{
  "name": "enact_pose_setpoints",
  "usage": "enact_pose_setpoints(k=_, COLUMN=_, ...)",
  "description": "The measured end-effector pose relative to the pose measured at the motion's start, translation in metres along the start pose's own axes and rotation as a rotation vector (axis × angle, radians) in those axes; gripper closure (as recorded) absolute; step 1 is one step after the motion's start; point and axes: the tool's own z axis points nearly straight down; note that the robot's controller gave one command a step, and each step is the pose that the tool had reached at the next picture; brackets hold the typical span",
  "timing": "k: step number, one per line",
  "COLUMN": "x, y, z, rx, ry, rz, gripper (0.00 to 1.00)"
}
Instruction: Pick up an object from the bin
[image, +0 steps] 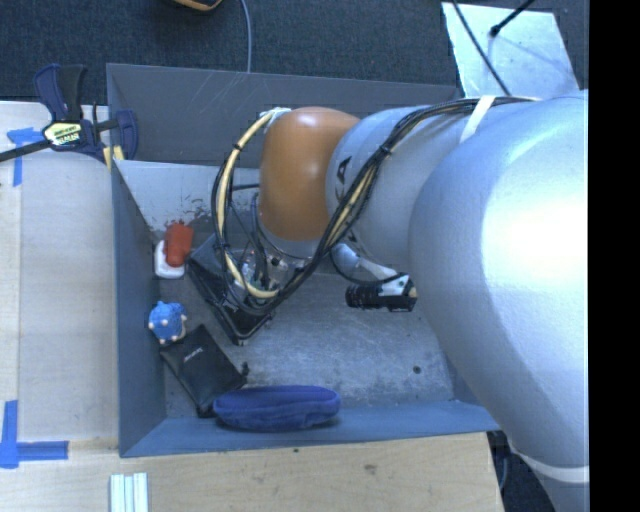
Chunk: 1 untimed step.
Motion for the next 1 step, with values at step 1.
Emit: enact_pose_setpoints(k=1, x=0.0, y=-0.0017, z=-0.0314, rx=0.0, ry=0.0, rz=-0.002, gripper=1.0)
